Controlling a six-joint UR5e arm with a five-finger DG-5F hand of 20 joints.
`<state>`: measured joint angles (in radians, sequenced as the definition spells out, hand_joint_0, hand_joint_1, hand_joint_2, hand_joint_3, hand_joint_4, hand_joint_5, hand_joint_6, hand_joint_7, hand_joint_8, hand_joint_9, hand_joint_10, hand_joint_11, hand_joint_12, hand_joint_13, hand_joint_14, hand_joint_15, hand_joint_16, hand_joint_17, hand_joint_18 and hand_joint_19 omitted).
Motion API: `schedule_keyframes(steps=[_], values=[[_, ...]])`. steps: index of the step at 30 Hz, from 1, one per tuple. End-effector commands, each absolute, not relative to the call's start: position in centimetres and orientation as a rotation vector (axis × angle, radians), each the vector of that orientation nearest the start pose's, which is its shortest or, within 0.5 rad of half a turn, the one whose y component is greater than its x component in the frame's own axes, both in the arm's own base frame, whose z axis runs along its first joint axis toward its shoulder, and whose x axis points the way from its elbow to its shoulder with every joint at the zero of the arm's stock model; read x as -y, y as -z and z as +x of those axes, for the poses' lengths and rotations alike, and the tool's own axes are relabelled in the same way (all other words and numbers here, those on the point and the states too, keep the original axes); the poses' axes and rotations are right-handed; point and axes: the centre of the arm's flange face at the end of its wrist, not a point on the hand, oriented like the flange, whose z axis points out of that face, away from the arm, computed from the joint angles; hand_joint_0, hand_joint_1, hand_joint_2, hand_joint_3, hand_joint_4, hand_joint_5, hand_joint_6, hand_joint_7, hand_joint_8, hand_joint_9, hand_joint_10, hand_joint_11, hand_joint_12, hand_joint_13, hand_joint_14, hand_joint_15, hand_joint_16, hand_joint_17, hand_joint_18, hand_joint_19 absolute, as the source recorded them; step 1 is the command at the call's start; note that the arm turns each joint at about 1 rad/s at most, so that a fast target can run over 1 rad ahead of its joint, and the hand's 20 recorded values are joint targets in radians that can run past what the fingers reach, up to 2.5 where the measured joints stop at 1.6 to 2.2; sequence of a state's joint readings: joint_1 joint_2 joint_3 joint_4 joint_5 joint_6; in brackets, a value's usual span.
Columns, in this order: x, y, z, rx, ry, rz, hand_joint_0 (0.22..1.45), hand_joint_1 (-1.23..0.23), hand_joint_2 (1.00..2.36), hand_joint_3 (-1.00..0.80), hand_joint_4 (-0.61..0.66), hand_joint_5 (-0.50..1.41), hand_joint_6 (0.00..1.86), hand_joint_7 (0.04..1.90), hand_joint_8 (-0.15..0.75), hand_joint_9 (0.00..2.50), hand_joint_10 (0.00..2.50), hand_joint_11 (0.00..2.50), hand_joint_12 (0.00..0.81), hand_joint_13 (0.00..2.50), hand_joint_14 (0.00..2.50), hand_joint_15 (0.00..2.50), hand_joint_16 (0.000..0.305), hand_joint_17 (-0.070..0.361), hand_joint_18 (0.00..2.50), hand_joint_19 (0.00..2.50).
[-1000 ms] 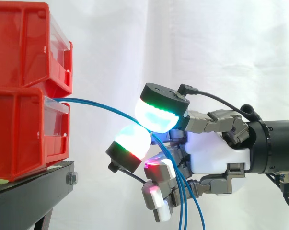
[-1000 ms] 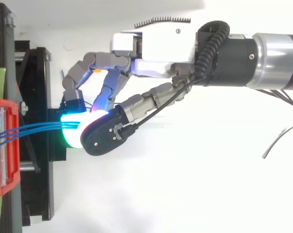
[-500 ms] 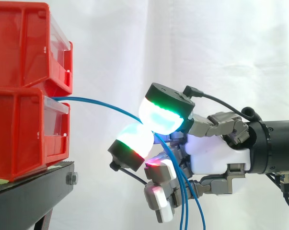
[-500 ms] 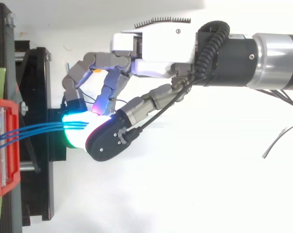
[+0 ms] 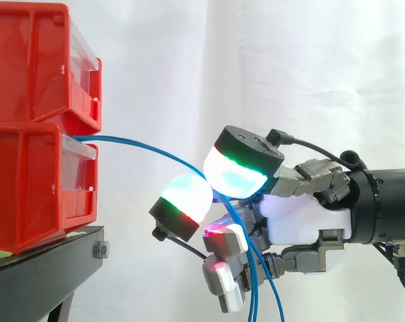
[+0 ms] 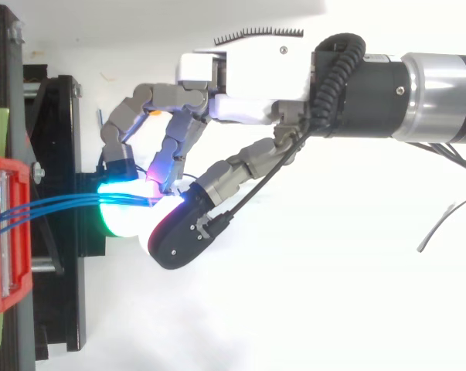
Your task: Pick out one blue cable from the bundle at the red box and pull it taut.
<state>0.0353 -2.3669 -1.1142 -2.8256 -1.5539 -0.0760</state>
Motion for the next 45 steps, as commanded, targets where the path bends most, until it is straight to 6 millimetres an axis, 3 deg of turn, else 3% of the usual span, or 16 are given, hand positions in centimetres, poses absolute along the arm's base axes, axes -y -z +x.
schedule_keyframes(steps=[1, 5, 7, 11, 20, 22, 29, 37, 45], values=[[10.77, -22.74, 77.52, -1.275, -1.156, 1.160, 0.51, -0.73, 1.00, -0.50, 0.04, -0.16, 0.94, 0.82, 0.256, 1.14, 0.02, 0.89, 0.336, 0.98, 0.02, 0.68, 0.049, 0.110, 0.83, 0.67], [10.77, -22.74, 77.52, -1.275, -1.156, 1.160, 0.54, -0.55, 1.00, -0.50, -0.05, -0.15, 0.89, 0.83, 0.224, 1.17, 0.02, 0.85, 0.317, 0.99, 0.02, 0.67, 0.046, 0.104, 0.81, 0.69], [10.77, -22.74, 77.52, -1.275, -1.156, 1.160, 0.57, -0.53, 1.00, -0.50, -0.09, -0.14, 0.88, 0.90, 0.211, 1.17, 0.02, 0.85, 0.312, 0.99, 0.02, 0.67, 0.045, 0.101, 0.81, 0.70], [10.77, -22.67, 77.48, -1.276, -1.156, 1.161, 0.62, -0.64, 1.00, -0.48, -0.16, -0.12, 0.88, 0.94, 0.192, 1.20, 0.02, 0.86, 0.306, 1.01, 0.02, 0.68, 0.043, 0.097, 0.81, 0.71], [10.77, -22.72, 77.50, -1.276, -1.155, 1.160, 0.67, -0.82, 1.02, -0.31, -0.07, -0.12, 0.94, 0.97, 0.201, 1.21, 0.03, 0.88, 0.305, 1.02, 0.03, 0.68, 0.043, 0.096, 0.82, 0.70], [10.77, -22.71, 77.48, -1.278, -1.154, 1.161, 0.70, -0.85, 1.02, -0.30, -0.08, -0.12, 0.94, 1.09, 0.198, 1.21, 0.02, 0.88, 0.303, 1.02, 0.03, 0.69, 0.043, 0.096, 0.82, 0.70], [10.77, -22.71, 77.48, -1.278, -1.154, 1.161, 0.77, -0.88, 1.00, -0.50, -0.15, -0.13, 0.95, 1.14, 0.200, 1.20, 0.03, 0.87, 0.295, 1.02, 0.03, 0.68, 0.043, 0.096, 0.83, 0.66], [10.77, -22.71, 77.48, -1.278, -1.154, 1.161, 0.61, -0.87, 1.00, -0.50, -0.04, -0.13, 0.96, 0.90, 0.196, 1.20, 0.03, 0.88, 0.303, 1.01, 0.03, 0.69, 0.043, 0.096, 0.83, 0.67], [10.77, -22.71, 77.48, -1.278, -1.154, 1.161, 0.51, -0.83, 1.00, -0.50, 0.01, -0.13, 0.95, 0.89, 0.223, 1.22, 0.02, 0.87, 0.325, 1.04, 0.02, 0.68, 0.047, 0.107, 0.86, 0.67]])
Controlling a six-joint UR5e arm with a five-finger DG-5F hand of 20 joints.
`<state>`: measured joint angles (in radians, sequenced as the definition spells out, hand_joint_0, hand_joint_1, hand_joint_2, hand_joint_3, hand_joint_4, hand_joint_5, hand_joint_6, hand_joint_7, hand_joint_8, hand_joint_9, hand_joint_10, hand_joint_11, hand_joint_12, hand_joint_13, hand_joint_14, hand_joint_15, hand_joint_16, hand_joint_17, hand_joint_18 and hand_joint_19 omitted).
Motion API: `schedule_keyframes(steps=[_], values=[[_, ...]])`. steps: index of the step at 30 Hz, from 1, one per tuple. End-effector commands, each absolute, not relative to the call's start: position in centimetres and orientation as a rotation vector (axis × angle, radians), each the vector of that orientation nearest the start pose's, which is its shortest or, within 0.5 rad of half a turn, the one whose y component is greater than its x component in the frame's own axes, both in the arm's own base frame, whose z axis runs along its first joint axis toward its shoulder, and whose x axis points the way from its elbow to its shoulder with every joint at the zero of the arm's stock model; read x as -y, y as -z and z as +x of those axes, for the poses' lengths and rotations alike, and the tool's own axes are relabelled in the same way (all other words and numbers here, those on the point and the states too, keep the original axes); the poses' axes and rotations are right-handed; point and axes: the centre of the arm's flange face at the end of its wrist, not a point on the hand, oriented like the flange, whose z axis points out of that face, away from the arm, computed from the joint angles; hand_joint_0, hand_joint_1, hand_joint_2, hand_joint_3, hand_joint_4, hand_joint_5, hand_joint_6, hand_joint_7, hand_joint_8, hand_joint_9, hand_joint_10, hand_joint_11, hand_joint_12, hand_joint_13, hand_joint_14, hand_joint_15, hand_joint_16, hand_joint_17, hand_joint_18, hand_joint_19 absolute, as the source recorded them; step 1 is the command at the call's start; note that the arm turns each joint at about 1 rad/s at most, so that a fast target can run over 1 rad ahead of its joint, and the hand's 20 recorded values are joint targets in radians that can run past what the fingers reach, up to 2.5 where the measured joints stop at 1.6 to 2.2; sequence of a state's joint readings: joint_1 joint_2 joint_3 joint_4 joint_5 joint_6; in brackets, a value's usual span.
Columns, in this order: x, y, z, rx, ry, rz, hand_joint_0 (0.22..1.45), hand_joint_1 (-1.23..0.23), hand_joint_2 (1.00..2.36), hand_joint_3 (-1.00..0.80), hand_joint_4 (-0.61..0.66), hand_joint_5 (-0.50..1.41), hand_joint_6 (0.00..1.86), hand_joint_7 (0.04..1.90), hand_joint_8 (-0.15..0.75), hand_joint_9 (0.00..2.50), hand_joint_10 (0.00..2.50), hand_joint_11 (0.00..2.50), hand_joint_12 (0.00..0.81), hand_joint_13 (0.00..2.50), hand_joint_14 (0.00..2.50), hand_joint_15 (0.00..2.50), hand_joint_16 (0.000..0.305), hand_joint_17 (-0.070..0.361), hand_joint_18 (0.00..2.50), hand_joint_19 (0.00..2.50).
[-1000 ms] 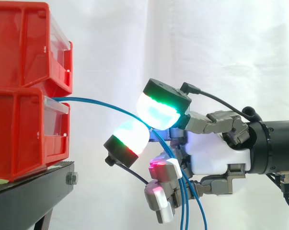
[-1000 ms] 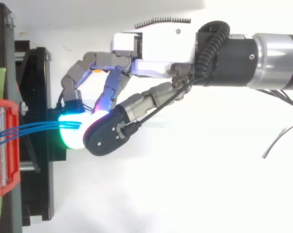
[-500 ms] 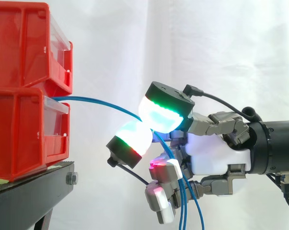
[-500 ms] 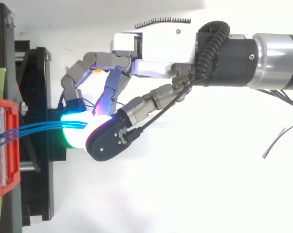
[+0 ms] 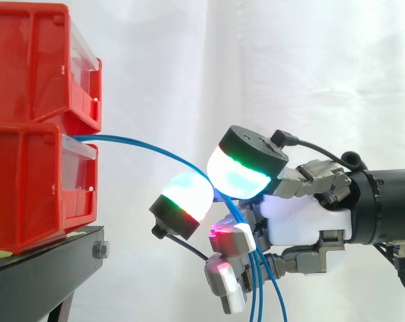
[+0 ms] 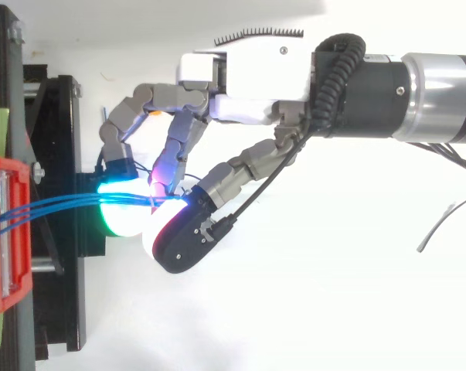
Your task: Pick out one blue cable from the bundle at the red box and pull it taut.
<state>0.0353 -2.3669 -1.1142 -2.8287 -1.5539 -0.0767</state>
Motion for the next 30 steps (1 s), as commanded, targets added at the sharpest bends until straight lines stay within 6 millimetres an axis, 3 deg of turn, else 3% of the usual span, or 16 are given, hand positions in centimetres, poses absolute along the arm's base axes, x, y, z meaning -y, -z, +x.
schedule_keyframes(steps=[1, 3, 7, 11, 30], values=[[10.77, -22.71, 77.48, -1.278, -1.154, 1.161, 0.49, -0.81, 1.00, -0.50, 0.01, -0.13, 0.94, 0.89, 0.223, 1.22, 0.02, 0.87, 0.329, 1.04, 0.02, 0.68, 0.048, 0.109, 0.86, 0.67], [10.77, -22.64, 77.45, -1.279, -1.153, 1.162, 0.49, -0.78, 1.00, -0.50, 0.01, -0.13, 0.94, 0.89, 0.229, 1.23, 0.03, 0.86, 0.339, 1.05, 0.02, 0.68, 0.049, 0.111, 0.87, 0.67], [10.77, -22.71, 77.48, -1.278, -1.154, 1.161, 0.53, -0.59, 1.00, -0.50, -0.01, -0.12, 0.93, 0.98, 0.229, 1.28, 0.02, 0.89, 0.324, 1.05, 0.02, 0.68, 0.046, 0.104, 0.85, 0.70], [10.77, -22.71, 77.48, -1.278, -1.154, 1.161, 0.58, -0.55, 1.00, -0.50, -0.04, -0.11, 0.94, 1.00, 0.225, 1.31, 0.03, 0.91, 0.317, 1.07, 0.02, 0.71, 0.044, 0.100, 0.85, 0.71], [10.77, -22.75, 77.53, -1.275, -1.155, 1.157, 0.64, -0.81, 1.02, -0.32, 0.02, -0.11, 0.94, 1.04, 0.249, 1.32, 0.03, 0.91, 0.319, 1.07, 0.03, 0.71, 0.045, 0.100, 0.86, 0.71]])
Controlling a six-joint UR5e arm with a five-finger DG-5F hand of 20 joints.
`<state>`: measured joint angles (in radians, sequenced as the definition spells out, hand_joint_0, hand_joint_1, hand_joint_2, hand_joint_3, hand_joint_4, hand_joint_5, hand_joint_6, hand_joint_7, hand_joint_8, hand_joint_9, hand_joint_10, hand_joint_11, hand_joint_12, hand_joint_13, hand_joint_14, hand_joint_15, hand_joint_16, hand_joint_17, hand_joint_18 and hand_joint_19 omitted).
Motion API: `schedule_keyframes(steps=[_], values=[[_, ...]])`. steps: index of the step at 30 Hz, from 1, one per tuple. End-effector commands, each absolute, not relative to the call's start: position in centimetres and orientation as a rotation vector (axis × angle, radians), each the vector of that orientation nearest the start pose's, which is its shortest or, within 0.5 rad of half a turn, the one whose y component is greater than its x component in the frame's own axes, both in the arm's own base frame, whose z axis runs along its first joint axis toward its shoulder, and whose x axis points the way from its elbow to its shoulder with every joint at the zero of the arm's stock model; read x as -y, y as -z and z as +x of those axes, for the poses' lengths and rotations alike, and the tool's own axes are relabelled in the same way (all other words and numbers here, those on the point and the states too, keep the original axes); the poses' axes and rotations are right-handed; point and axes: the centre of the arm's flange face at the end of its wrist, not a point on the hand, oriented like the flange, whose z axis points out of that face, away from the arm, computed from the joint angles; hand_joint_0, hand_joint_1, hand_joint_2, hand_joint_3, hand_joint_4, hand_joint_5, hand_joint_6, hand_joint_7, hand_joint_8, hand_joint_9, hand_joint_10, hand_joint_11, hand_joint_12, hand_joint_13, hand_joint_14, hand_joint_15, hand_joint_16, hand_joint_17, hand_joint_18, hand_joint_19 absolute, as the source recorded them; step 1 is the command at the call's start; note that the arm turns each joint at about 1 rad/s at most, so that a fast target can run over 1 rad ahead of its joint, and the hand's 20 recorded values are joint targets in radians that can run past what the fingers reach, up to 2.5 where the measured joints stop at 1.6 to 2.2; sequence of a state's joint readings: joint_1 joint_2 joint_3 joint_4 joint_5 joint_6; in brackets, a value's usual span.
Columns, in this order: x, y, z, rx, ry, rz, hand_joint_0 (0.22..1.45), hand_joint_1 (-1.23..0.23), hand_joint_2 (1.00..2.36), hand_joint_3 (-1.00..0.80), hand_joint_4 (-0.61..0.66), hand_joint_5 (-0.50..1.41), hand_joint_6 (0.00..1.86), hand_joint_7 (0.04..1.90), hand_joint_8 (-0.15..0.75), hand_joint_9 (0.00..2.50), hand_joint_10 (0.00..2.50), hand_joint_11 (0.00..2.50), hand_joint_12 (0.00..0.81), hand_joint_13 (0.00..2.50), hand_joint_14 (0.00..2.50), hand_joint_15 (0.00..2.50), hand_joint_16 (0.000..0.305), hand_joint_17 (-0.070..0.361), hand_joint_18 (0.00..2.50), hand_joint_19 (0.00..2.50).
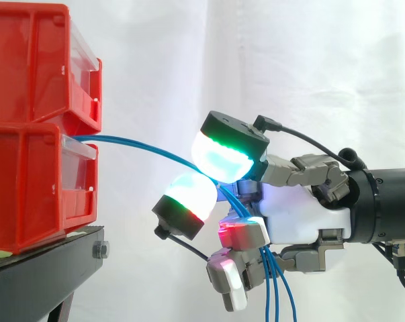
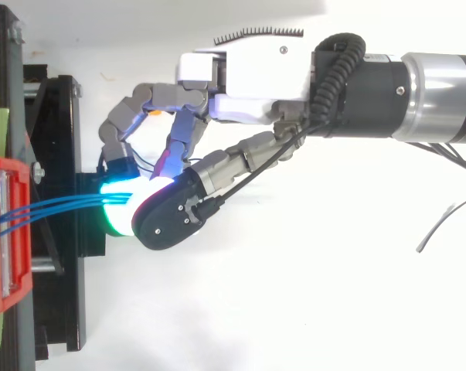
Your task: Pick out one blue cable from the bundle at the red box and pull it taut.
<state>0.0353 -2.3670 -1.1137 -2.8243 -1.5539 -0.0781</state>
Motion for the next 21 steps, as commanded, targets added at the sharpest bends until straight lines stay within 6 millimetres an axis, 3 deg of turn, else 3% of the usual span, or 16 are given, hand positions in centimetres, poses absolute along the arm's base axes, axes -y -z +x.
schedule_keyframes(steps=[1, 7, 12, 18, 21], values=[[10.77, -22.75, 77.53, -1.275, -1.155, 1.157, 0.66, -0.83, 1.02, -0.32, 0.02, -0.11, 0.94, 1.06, 0.249, 1.31, 0.03, 0.93, 0.318, 1.07, 0.03, 0.72, 0.045, 0.100, 0.87, 0.70], [10.77, -22.74, 77.52, -1.276, -1.154, 1.158, 0.69, -0.84, 1.00, -0.50, -0.01, -0.11, 0.94, 1.09, 0.243, 1.31, 0.02, 0.92, 0.313, 1.08, 0.02, 0.71, 0.044, 0.098, 0.86, 0.69], [10.65, -22.72, 77.52, -1.278, -1.155, 1.158, 0.62, -0.80, 1.00, -0.50, 0.00, -0.11, 0.94, 1.05, 0.238, 1.31, 0.03, 0.92, 0.310, 1.07, 0.03, 0.71, 0.044, 0.099, 0.87, 0.70], [10.77, -22.71, 77.48, -1.278, -1.153, 1.160, 0.50, -0.66, 1.00, -0.50, 0.04, -0.11, 0.94, 0.94, 0.259, 1.31, 0.02, 0.90, 0.340, 1.08, 0.02, 0.71, 0.049, 0.110, 0.89, 0.68], [10.77, -22.72, 77.50, -1.277, -1.154, 1.159, 0.49, -0.51, 1.00, -0.50, 0.06, -0.11, 0.93, 0.86, 0.264, 1.31, 0.02, 0.88, 0.350, 1.08, 0.02, 0.70, 0.051, 0.114, 0.90, 0.69]])
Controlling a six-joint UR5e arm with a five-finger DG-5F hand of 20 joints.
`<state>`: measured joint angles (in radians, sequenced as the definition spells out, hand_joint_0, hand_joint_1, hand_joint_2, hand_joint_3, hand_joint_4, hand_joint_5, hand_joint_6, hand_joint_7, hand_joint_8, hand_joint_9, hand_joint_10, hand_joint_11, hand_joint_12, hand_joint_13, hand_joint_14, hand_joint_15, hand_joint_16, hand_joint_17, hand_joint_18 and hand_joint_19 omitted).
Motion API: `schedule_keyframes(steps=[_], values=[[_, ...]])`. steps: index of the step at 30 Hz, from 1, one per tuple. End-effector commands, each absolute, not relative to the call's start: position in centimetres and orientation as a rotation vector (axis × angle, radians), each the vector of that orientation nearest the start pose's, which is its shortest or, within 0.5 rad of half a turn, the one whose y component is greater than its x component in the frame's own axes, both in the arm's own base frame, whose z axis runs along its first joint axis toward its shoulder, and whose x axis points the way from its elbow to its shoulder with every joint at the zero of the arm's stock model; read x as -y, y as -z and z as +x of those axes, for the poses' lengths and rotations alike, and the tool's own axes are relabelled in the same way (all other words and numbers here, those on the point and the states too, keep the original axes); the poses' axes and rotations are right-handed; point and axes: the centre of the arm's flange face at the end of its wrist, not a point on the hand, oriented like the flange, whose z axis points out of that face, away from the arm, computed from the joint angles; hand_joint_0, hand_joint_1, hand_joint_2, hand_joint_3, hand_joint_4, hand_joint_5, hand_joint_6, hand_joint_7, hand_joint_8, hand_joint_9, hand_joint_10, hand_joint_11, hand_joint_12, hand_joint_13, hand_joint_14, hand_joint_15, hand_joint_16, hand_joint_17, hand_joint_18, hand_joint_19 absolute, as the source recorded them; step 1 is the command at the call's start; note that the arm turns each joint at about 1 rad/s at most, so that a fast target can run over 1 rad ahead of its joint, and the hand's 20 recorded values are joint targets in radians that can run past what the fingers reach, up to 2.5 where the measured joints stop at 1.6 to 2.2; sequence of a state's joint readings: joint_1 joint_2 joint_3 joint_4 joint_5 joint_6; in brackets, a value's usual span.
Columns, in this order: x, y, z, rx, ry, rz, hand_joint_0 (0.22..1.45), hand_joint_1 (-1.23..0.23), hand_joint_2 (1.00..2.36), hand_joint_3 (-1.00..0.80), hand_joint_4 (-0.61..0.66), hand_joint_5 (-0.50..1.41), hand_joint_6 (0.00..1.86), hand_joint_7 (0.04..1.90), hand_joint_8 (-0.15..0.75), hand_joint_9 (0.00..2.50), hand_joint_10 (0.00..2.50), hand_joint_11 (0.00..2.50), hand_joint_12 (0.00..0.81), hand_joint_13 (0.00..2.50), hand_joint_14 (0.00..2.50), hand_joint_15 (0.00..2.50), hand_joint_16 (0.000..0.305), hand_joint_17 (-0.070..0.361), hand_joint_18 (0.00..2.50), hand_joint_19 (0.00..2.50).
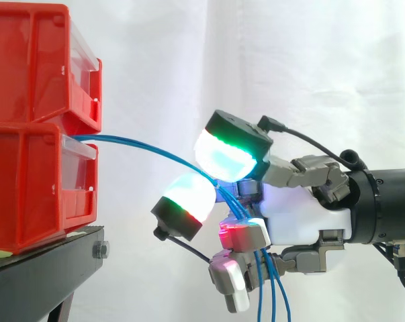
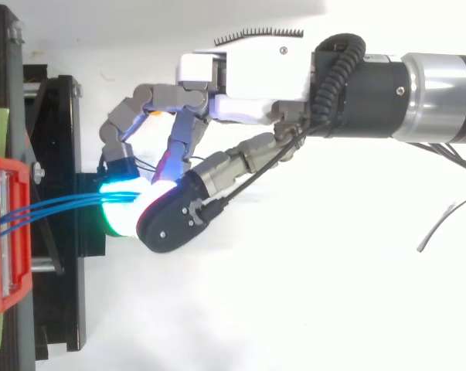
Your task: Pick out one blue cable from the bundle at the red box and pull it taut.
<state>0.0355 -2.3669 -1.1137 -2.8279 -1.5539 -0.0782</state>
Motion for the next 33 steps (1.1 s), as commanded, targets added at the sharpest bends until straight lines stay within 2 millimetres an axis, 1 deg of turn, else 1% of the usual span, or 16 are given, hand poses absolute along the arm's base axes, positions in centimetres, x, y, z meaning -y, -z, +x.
schedule_keyframes(steps=[1, 3, 4, 6, 7, 8, 11, 12, 14, 20, 24, 27, 29, 33], values=[[10.77, -22.72, 77.50, -1.277, -1.154, 1.159, 0.50, -0.48, 1.00, -0.50, 0.06, -0.11, 0.92, 0.83, 0.264, 1.31, 0.02, 0.89, 0.345, 1.08, 0.02, 0.70, 0.050, 0.113, 0.89, 0.70], [10.77, -22.71, 77.48, -1.278, -1.153, 1.160, 0.52, -0.45, 1.00, -0.50, 0.07, -0.11, 0.91, 0.82, 0.257, 1.33, 0.02, 0.88, 0.335, 1.08, 0.02, 0.70, 0.049, 0.110, 0.88, 0.71], [10.77, -22.71, 77.48, -1.278, -1.153, 1.160, 0.54, -0.43, 1.00, -0.50, 0.06, -0.11, 0.90, 0.86, 0.252, 1.34, 0.03, 0.89, 0.331, 1.07, 0.03, 0.71, 0.047, 0.107, 0.87, 0.72], [10.77, -22.71, 77.48, -1.278, -1.153, 1.160, 0.58, -0.45, 1.00, -0.50, 0.03, -0.10, 0.89, 0.88, 0.247, 1.34, 0.02, 0.89, 0.322, 1.07, 0.03, 0.72, 0.046, 0.103, 0.85, 0.73], [10.77, -22.71, 77.48, -1.278, -1.153, 1.160, 0.59, -0.48, 1.00, -0.50, 0.03, -0.10, 0.89, 0.89, 0.247, 1.34, 0.03, 0.89, 0.323, 1.08, 0.03, 0.72, 0.046, 0.103, 0.85, 0.73], [10.77, -22.71, 77.48, -1.278, -1.153, 1.160, 0.59, -0.53, 1.01, -0.42, 0.02, -0.10, 0.89, 0.90, 0.250, 1.34, 0.03, 0.90, 0.325, 1.08, 0.03, 0.73, 0.046, 0.103, 0.85, 0.74], [10.77, -22.71, 77.48, -1.278, -1.153, 1.160, 0.59, -0.58, 1.02, -0.33, 0.01, -0.10, 0.89, 0.96, 0.253, 1.34, 0.03, 0.91, 0.327, 1.08, 0.03, 0.73, 0.046, 0.103, 0.85, 0.74], [10.77, -22.71, 77.48, -1.278, -1.153, 1.160, 0.59, -0.59, 1.02, -0.33, 0.01, -0.10, 0.90, 0.96, 0.254, 1.34, 0.03, 0.90, 0.325, 1.08, 0.03, 0.73, 0.046, 0.103, 0.85, 0.74], [10.77, -22.71, 77.48, -1.278, -1.153, 1.160, 0.58, -0.62, 1.02, -0.29, 0.02, -0.10, 0.90, 1.02, 0.255, 1.34, 0.03, 0.91, 0.327, 1.08, 0.03, 0.72, 0.046, 0.103, 0.85, 0.74], [10.77, -22.78, 77.52, -1.277, -1.154, 1.159, 0.59, -0.70, 1.02, -0.24, 0.03, -0.11, 0.92, 1.03, 0.252, 1.33, 0.03, 0.90, 0.324, 1.07, 0.03, 0.73, 0.046, 0.103, 0.84, 0.74], [10.77, -22.78, 77.52, -1.277, -1.154, 1.159, 0.60, -0.74, 1.02, -0.23, 0.05, -0.11, 0.92, 1.03, 0.255, 1.33, 0.03, 0.91, 0.324, 1.07, 0.03, 0.74, 0.046, 0.103, 0.84, 0.72], [10.77, -22.78, 77.52, -1.277, -1.154, 1.159, 0.62, -0.81, 1.02, -0.23, 0.05, -0.11, 0.92, 1.06, 0.263, 1.31, 0.03, 0.91, 0.321, 1.06, 0.03, 0.73, 0.046, 0.103, 0.84, 0.73], [10.77, -22.78, 77.52, -1.277, -1.154, 1.159, 0.67, -0.86, 1.02, -0.28, 0.02, -0.11, 0.92, 1.13, 0.257, 1.29, 0.03, 0.90, 0.317, 1.04, 0.03, 0.72, 0.046, 0.103, 0.84, 0.70], [10.77, -22.80, 77.54, -1.276, -1.154, 1.158, 0.71, -0.88, 1.01, -0.38, -0.02, -0.12, 0.93, 1.17, 0.248, 1.26, 0.03, 0.89, 0.306, 1.02, 0.03, 0.70, 0.045, 0.102, 0.82, 0.68]])
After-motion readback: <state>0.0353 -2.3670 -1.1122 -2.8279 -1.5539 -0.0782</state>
